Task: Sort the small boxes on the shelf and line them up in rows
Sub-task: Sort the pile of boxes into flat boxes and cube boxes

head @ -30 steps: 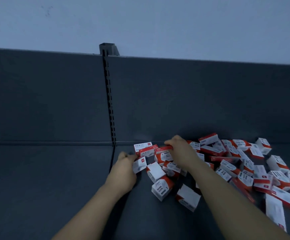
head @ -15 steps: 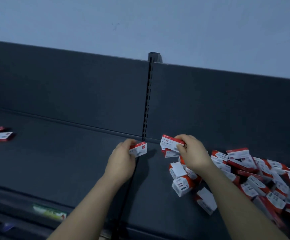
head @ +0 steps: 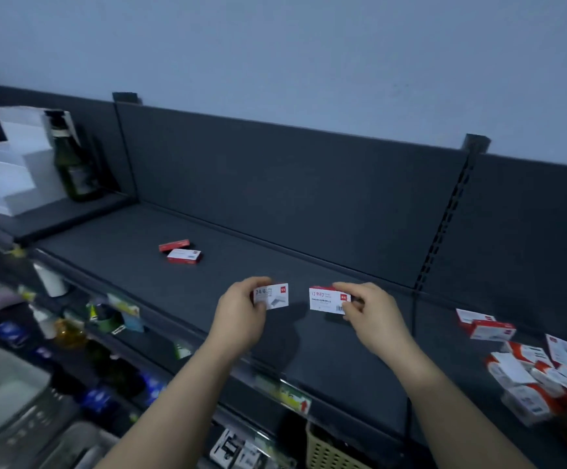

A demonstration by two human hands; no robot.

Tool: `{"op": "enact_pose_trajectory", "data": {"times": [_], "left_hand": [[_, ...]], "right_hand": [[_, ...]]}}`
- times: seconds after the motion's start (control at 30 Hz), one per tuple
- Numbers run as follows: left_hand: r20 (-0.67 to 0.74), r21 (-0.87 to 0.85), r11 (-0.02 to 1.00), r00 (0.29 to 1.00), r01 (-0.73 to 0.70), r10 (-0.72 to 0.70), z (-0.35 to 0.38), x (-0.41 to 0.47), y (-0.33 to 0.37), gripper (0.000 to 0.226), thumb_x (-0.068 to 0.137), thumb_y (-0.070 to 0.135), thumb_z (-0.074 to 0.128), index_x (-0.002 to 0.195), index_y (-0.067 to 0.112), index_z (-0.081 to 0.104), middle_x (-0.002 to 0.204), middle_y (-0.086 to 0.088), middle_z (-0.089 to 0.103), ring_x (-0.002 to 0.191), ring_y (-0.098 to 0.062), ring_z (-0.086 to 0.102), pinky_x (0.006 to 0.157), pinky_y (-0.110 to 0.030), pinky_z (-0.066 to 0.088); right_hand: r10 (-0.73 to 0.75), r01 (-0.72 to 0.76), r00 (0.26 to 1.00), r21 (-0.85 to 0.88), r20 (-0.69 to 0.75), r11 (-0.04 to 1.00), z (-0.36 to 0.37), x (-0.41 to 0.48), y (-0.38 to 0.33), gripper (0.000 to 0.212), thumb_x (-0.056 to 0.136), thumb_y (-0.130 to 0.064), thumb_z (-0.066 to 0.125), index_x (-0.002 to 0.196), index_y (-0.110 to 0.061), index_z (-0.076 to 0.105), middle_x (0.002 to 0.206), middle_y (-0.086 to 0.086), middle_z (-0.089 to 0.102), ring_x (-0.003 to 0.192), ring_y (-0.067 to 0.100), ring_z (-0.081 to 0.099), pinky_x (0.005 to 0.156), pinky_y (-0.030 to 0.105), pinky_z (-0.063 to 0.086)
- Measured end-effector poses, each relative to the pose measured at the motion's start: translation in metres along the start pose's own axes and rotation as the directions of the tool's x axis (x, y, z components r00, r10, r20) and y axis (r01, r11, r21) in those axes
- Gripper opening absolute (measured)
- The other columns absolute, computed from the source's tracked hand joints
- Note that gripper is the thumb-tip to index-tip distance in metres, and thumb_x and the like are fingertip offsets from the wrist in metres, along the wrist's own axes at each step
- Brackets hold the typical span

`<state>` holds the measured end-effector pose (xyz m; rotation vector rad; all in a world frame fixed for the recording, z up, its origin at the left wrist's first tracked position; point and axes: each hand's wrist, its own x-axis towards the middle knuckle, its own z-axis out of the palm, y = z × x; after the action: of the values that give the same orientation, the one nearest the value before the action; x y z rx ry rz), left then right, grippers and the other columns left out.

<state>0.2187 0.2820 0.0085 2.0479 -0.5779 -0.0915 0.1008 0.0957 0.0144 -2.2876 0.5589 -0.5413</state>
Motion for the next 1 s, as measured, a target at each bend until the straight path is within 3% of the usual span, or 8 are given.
{"op": "enact_pose_trajectory", "data": {"times": [0.13,0.3,0.5,0.63,0.7,0.77,0.9,1.0], "left_hand": [[-0.005,-0.015,0.996,0.997,0.082,-0.083,-0.064,0.01,-0.045,0.046,0.082,0.004,0.062,0.124,0.022,0.06,0.113,0.003,0.067,0.097,-0.011,0.064,0.082,-0.021,0.048],[-0.062,0.035,0.99,0.989,0.138,-0.136,-0.125,0.024,-0.091,0.051,0.08,0.005,0.066,0.128,0.019,0.058,0.114,-0.003,0.065,0.097,-0.019,0.064,0.086,-0.035,0.054],[-0.125,0.097,0.978,0.977,0.186,-0.173,-0.174,0.066,-0.14,0.046,0.081,0.009,0.068,0.125,0.017,0.056,0.114,-0.003,0.062,0.094,-0.017,0.061,0.074,-0.027,0.052],[-0.12,0.14,0.967,0.973,0.214,-0.198,-0.179,0.091,-0.152,0.038,0.084,0.01,0.067,0.12,0.015,0.055,0.112,-0.002,0.062,0.091,-0.014,0.058,0.061,-0.017,0.042],[-0.108,0.157,0.963,0.974,0.217,-0.201,-0.179,0.1,-0.16,0.035,0.084,0.011,0.067,0.117,0.015,0.054,0.109,-0.001,0.061,0.087,-0.014,0.056,0.055,-0.014,0.038],[-0.095,0.181,0.961,0.976,0.209,-0.194,-0.18,0.106,-0.165,0.033,0.084,0.012,0.067,0.114,0.015,0.054,0.107,-0.001,0.06,0.086,-0.013,0.055,0.057,-0.016,0.037],[-0.059,0.229,0.949,0.976,0.216,-0.208,-0.177,0.143,-0.184,0.026,0.087,0.016,0.065,0.108,0.018,0.05,0.101,0.003,0.057,0.08,-0.009,0.052,0.056,-0.017,0.037],[-0.016,0.285,0.937,0.978,0.203,-0.207,-0.173,0.165,-0.195,0.023,0.089,0.021,0.062,0.107,0.019,0.048,0.098,0.003,0.055,0.079,-0.01,0.051,0.057,-0.02,0.039]], "right_hand": [[0.023,-0.024,1.0,0.052,0.022,0.998,0.06,0.009,-0.048,0.046,0.083,0.0,0.056,0.119,-0.026,0.065,0.105,-0.002,0.059,0.095,0.013,0.062,0.067,0.025,0.049],[0.094,-0.099,0.995,0.128,0.042,0.987,0.125,0.02,-0.09,0.047,0.081,-0.002,0.062,0.119,-0.028,0.064,0.107,-0.002,0.065,0.094,0.012,0.064,0.071,0.03,0.054],[0.103,-0.115,0.99,0.126,0.096,0.985,0.191,0.056,-0.121,0.04,0.082,-0.001,0.061,0.115,-0.023,0.065,0.104,-0.001,0.067,0.089,0.012,0.065,0.068,0.027,0.05],[0.116,-0.13,0.987,0.124,0.11,0.984,0.213,0.075,-0.129,0.035,0.083,-0.002,0.061,0.112,-0.022,0.064,0.102,-0.001,0.066,0.087,0.011,0.064,0.072,0.025,0.051],[0.108,-0.124,0.986,0.124,0.13,0.985,0.224,0.084,-0.129,0.033,0.084,-0.002,0.061,0.111,-0.021,0.063,0.099,-0.005,0.066,0.085,0.008,0.064,0.067,0.019,0.049],[0.113,-0.133,0.981,0.122,0.156,0.984,0.23,0.089,-0.13,0.031,0.085,-0.002,0.061,0.109,-0.021,0.062,0.092,-0.01,0.065,0.08,0.003,0.062,0.059,0.014,0.044],[0.152,-0.182,0.966,0.131,0.208,0.975,0.259,0.121,-0.128,0.025,0.085,-0.005,0.062,0.104,-0.021,0.056,0.092,-0.009,0.065,0.076,0.005,0.063,0.055,0.014,0.046],[0.107,-0.121,0.97,0.051,0.218,0.991,0.274,0.137,-0.127,0.021,0.087,-0.015,0.062,0.106,-0.021,0.055,0.095,-0.008,0.065,0.08,0.006,0.062,0.062,0.017,0.048]]}}
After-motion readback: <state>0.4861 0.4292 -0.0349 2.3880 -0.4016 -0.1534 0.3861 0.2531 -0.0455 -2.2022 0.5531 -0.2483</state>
